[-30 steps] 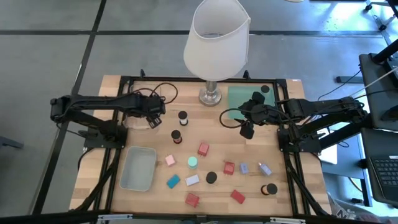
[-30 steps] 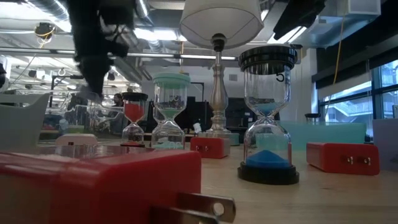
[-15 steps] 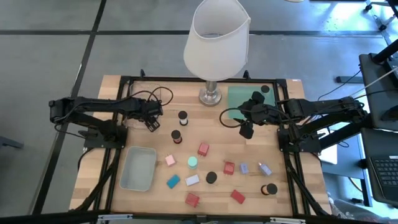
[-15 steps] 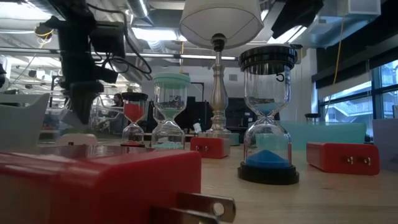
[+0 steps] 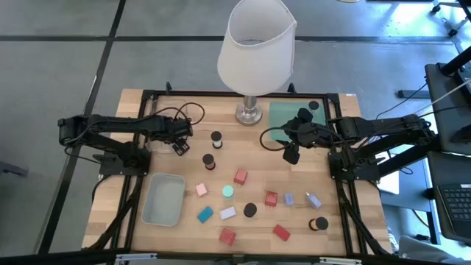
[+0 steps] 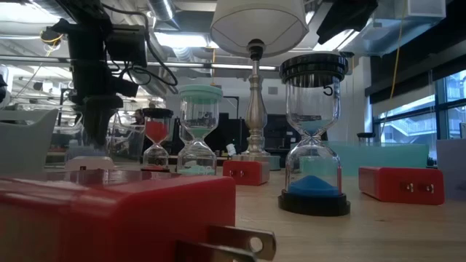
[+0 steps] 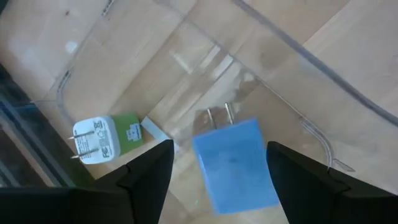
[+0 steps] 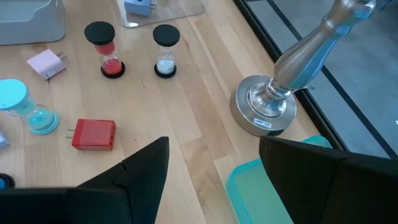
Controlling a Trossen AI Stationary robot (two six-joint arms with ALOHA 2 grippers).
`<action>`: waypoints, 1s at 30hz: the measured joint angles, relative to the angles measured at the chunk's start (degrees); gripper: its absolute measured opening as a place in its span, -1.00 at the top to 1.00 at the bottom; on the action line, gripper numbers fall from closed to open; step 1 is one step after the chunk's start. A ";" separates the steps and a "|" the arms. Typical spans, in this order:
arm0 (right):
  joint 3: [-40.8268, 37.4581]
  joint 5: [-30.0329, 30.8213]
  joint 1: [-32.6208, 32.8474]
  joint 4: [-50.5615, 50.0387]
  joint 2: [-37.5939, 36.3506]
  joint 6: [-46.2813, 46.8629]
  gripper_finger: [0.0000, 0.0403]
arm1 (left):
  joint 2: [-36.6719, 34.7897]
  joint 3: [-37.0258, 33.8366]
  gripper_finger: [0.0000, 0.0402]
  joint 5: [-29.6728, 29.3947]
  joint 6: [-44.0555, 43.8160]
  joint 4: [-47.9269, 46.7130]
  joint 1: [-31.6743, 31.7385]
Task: Pick & Place Office items
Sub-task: Move the white hourglass to the center of the table
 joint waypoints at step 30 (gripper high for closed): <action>0.00 -0.17 -0.16 8.07 0.00 -6.44 -0.26 | 0.13 17.12 -0.01 -11.43 9.54 6.33 -16.03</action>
